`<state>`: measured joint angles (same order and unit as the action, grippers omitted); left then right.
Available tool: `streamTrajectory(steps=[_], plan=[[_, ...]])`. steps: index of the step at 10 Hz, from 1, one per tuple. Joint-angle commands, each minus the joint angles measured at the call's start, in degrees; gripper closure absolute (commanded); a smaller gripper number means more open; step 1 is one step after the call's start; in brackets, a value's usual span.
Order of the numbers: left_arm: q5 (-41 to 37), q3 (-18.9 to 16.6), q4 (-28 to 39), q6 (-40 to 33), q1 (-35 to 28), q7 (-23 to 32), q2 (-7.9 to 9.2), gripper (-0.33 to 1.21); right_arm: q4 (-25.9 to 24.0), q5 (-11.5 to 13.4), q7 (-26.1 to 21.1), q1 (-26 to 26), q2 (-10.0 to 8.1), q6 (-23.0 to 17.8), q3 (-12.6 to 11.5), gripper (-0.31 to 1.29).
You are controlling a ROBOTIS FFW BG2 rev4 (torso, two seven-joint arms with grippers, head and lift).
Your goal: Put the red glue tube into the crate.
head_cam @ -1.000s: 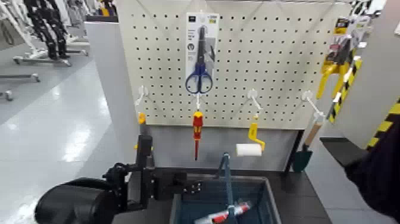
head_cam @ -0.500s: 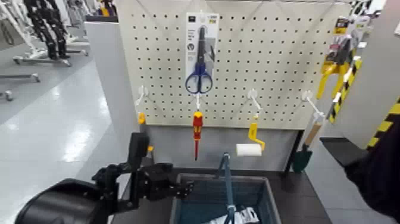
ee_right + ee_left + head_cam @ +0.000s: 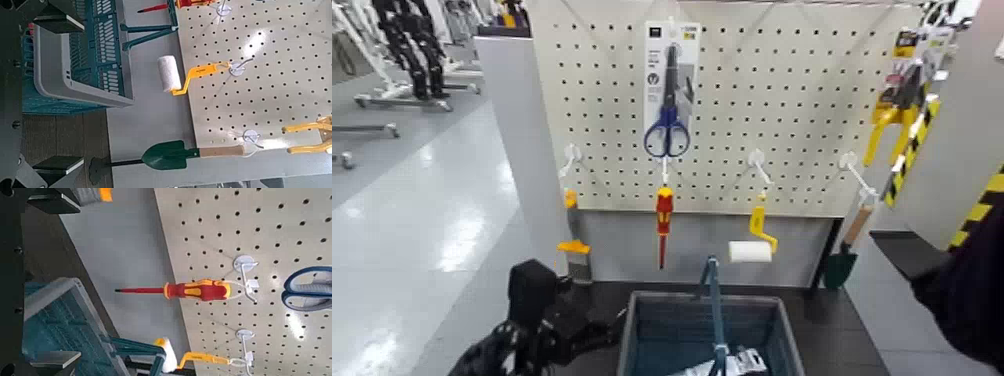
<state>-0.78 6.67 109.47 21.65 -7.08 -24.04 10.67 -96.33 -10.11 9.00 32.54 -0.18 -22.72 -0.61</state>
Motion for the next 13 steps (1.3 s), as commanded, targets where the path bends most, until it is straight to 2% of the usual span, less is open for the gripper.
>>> streamTrajectory(steps=[1, 2, 3, 4, 5, 6, 8, 13], plan=[[1.48, 1.06, 0.22, -15.5, -8.74, 13.05, 0.5, -0.14, 0.18, 0.0, -0.21, 0.16, 7.47, -0.48, -0.09, 0.11], [0.43, 2.73, 0.22, -20.07, -12.34, 22.45, 0.85, -0.11, 0.18, 0.0, -0.3, 0.34, 7.65, -0.92, -0.18, 0.11], [2.01, 3.78, 0.04, -25.52, -14.62, 29.49, 1.2, -0.06, 0.36, 0.0, -0.39, 0.6, 7.82, -1.54, -0.35, 0.11], [2.63, 3.08, 0.04, -27.71, -16.21, 29.75, 1.37, -0.06, 0.97, -0.18, -0.3, 0.51, 7.73, -2.95, -0.44, 0.11], [3.24, 2.47, 0.13, -30.0, -18.49, 31.42, 2.34, -0.05, 1.32, -0.7, -0.3, 0.6, 7.65, -3.82, -0.35, 0.11], [2.98, 2.82, 0.57, -30.88, -19.81, 33.18, 3.31, -0.03, 1.32, -0.7, -0.39, 0.69, 7.73, -4.0, -0.44, 0.11], [2.27, 2.82, 1.18, -31.32, -20.78, 33.26, 4.27, 0.01, 1.23, -0.62, -0.39, 0.86, 7.73, -5.06, -0.71, 0.11], [2.54, 2.03, 0.66, -33.34, -22.18, 34.06, 4.19, 0.04, 1.23, -0.18, -1.0, 0.77, 7.65, -4.97, -0.71, 0.11]])
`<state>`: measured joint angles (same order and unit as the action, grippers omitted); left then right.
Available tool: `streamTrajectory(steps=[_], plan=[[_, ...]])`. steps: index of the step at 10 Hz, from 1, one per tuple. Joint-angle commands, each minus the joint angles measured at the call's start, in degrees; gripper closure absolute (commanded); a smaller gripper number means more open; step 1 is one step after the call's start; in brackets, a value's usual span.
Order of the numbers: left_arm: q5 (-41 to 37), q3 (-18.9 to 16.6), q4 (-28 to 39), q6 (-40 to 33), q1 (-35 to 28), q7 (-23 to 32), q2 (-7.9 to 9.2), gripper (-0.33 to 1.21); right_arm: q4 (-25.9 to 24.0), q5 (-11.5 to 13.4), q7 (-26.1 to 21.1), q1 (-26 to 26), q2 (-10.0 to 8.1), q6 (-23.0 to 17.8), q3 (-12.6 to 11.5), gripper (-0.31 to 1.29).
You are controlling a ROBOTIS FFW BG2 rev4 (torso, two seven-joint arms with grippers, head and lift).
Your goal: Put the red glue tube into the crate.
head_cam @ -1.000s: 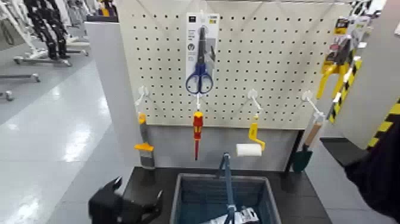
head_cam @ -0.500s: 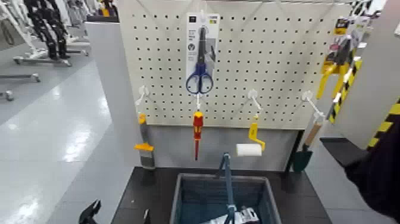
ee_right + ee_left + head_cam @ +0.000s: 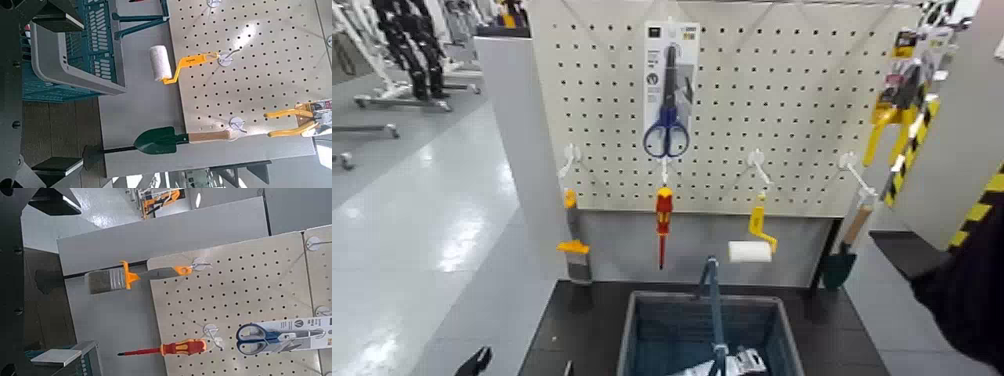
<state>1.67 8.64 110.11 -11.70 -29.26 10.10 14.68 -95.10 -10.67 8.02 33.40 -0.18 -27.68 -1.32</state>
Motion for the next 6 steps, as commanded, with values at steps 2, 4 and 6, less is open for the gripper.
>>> streamTrajectory(steps=[2, 4, 6], plan=[[0.26, 0.15, 0.02, 0.1, 0.08, -0.08, 0.08, 0.04, -0.7, 1.88, -1.25, 0.08, 7.65, 0.08, 0.0, 0.11], [0.26, 0.23, 0.02, 0.18, 0.26, -0.08, 0.17, 0.04, -1.41, 3.2, -2.66, 0.52, 7.65, 0.79, 0.09, 0.11], [0.17, 0.23, 0.02, 0.45, 0.35, -0.34, 0.17, 0.04, -1.76, 3.2, -3.62, 0.7, 7.65, 1.4, 0.35, 0.11]])
